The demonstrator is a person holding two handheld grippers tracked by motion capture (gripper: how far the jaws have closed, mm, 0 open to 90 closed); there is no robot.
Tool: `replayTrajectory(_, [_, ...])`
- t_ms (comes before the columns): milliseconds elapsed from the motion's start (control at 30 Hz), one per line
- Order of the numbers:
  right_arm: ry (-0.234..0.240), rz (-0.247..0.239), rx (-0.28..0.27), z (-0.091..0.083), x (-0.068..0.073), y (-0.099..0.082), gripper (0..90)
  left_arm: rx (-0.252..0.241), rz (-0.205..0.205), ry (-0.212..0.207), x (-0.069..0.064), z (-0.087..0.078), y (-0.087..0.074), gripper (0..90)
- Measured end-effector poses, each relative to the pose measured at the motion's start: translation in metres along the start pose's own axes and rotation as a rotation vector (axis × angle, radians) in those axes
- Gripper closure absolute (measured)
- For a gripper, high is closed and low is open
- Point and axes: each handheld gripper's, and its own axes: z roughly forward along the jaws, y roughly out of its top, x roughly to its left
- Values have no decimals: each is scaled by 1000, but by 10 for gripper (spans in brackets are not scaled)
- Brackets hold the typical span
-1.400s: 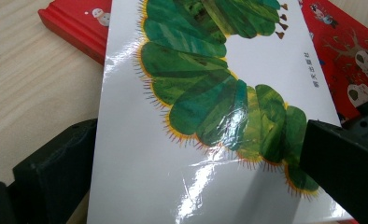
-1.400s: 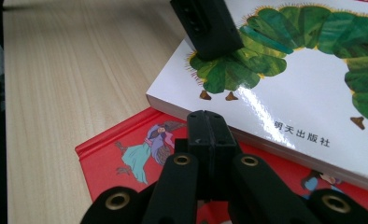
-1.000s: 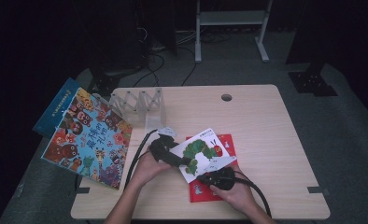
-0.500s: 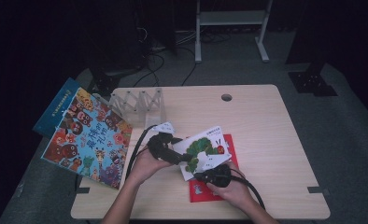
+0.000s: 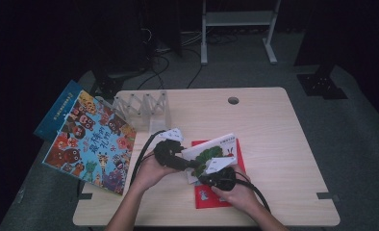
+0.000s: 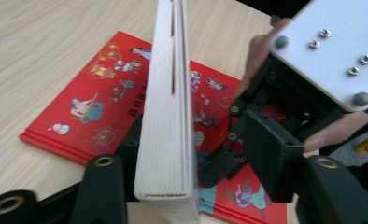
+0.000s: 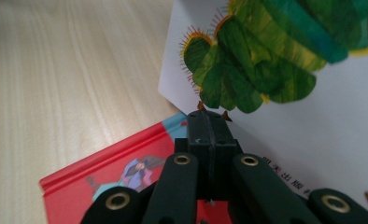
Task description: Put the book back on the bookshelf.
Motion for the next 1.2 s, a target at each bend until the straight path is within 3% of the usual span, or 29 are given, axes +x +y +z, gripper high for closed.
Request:
replayTrajectory(333, [-3, 14, -15, 2, -1, 0, 894, 22, 23, 44, 0, 6, -6, 551])
replayTrajectory(533, [-4, 11, -22, 2, -1, -1, 893, 24, 28, 42, 1, 10, -10, 567])
replayTrajectory(633, [-3, 14, -27, 2, -2, -2, 892, 31, 50, 38, -1, 13, -12, 582])
replayTrajectory(933, [-7, 10, -31, 2, -1, -3, 891, 73, 97, 49, -5, 20, -15, 729])
replayTrajectory(1200, [-42, -5, -37, -8, -2, -6, 789, 68, 87, 73, -4, 18, -15, 749])
